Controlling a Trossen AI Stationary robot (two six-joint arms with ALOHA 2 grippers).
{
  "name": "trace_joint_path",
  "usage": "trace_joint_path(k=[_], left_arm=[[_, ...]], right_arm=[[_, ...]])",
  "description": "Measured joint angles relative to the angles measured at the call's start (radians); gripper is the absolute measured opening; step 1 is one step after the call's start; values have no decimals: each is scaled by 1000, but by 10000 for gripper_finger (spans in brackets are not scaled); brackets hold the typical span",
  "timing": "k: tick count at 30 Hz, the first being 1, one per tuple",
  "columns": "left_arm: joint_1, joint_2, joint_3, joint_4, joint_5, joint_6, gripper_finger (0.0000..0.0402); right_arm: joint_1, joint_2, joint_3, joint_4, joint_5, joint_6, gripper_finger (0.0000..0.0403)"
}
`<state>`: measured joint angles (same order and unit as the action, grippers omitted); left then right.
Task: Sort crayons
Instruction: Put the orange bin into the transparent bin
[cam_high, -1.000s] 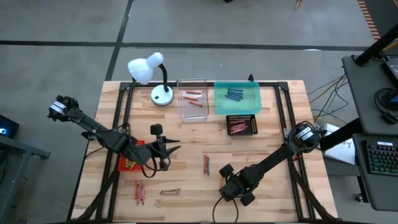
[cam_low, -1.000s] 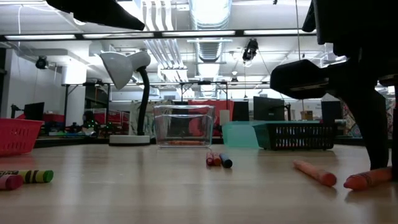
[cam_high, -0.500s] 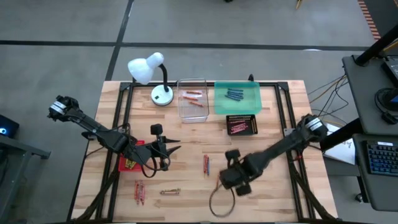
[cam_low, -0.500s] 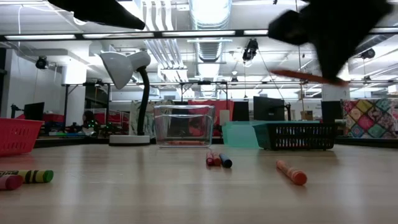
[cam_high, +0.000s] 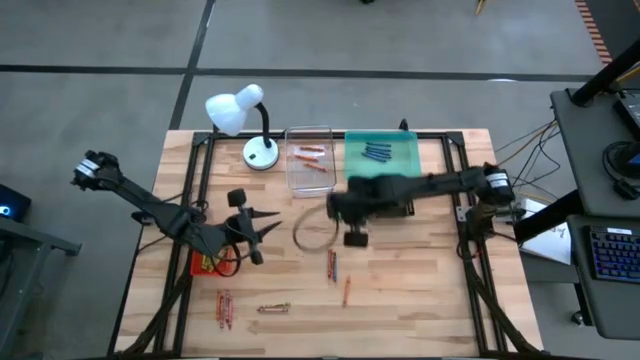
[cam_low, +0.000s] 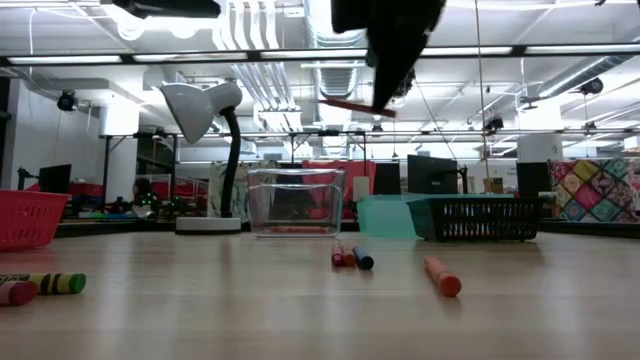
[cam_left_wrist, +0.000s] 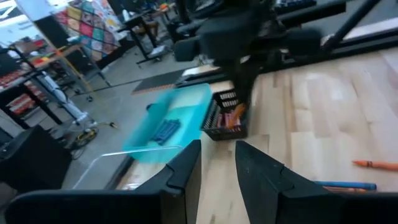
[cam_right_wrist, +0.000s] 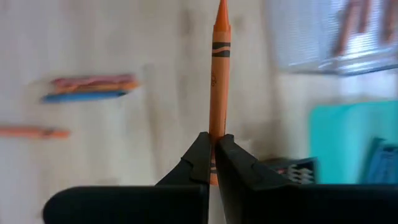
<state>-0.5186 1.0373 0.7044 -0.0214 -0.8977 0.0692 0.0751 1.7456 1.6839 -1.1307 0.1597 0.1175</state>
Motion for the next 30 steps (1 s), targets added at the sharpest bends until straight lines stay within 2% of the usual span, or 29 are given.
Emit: trace_joint_path(k=[10,13,18,22,26,30], left_arm=[[0,-127,0,-61,-14,32,81],[2,-149,0,-63,-37,82,81],[2,-179,0,-62,-147,175,81],[4,-202,0,-64,-160,253,81],[5,-223,0,-70,-160,305,81],[14,-243,0,-81,-160,315,81]], right_arm=[[-248,131,221,15,-2,-271,9],[-305,208,327,16,-3,-358,9],[-389,365,518,15,-6,-477,9],[-449,500,674,13,-5,-566,9],[-501,536,633,116,-10,-669,9],[-540,563,633,140,-11,-686,9]])
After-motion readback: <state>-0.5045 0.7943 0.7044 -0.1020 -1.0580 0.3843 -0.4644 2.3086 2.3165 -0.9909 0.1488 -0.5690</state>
